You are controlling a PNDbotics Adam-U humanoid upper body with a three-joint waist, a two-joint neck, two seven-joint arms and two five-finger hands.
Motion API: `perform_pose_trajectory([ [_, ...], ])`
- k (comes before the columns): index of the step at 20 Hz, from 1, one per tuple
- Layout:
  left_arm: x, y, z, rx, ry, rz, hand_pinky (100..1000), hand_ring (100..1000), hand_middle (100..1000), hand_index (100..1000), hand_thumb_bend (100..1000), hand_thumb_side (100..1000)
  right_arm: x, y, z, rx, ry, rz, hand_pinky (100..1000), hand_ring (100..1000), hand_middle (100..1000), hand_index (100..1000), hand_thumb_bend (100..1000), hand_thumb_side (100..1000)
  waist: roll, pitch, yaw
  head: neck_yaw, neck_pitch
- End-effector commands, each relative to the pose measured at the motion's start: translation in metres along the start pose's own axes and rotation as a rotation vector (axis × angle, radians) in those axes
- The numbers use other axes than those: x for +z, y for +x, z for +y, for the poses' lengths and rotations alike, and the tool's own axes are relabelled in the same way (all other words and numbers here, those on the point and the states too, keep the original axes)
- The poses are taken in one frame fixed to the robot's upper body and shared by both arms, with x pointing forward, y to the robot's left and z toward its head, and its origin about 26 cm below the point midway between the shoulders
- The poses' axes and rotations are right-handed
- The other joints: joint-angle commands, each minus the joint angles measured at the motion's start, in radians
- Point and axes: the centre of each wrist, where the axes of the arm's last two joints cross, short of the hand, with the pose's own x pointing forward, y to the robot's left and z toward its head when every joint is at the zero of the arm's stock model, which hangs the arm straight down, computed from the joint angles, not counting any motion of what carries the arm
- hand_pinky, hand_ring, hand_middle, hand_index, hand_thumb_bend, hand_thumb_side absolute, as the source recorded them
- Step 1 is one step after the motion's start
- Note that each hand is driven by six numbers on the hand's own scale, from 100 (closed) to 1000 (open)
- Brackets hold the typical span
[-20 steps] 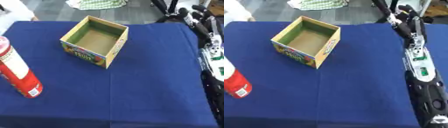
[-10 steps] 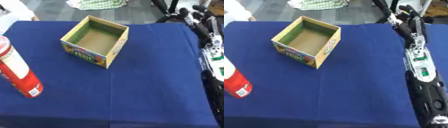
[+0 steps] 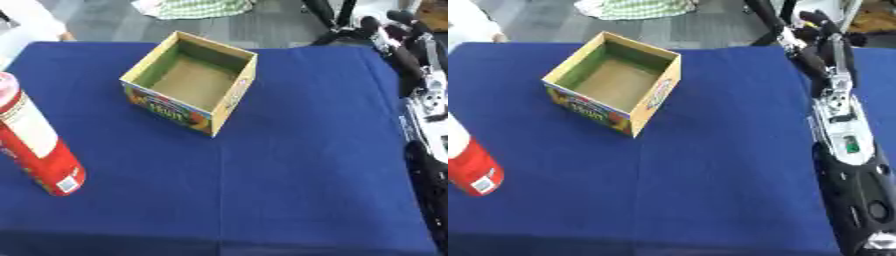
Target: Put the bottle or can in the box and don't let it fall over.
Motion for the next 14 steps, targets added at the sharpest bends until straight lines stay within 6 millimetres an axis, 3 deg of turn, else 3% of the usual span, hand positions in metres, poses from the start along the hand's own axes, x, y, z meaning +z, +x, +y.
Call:
perform_pose_trajectory([
  [1,-0.007,0.009,0.01,-0.046,0.0,-0.017,1000,1000,835,873,724,406,-0.005,0.009,-0.004,0.004,0.004,-0.032,730,954,1000,787,713,433,0.003,-0.007,-0.002,0.004,0.005],
  [5,-0.013,0.01,0.009,-0.047,0.005,-0.012,1000,1000,835,874,724,411,-0.004,0.009,-0.003,0.003,0.008,-0.031,730,954,1000,787,712,433,0.003,-0.006,-0.003,0.007,0.005],
  [14,-0.021,0.013,0.008,-0.039,0.001,-0.015,1000,1000,835,875,706,410,-0.004,0.01,-0.002,0.002,0.009,-0.033,730,954,1000,787,712,435,0.005,-0.008,-0.003,0.095,0.005],
])
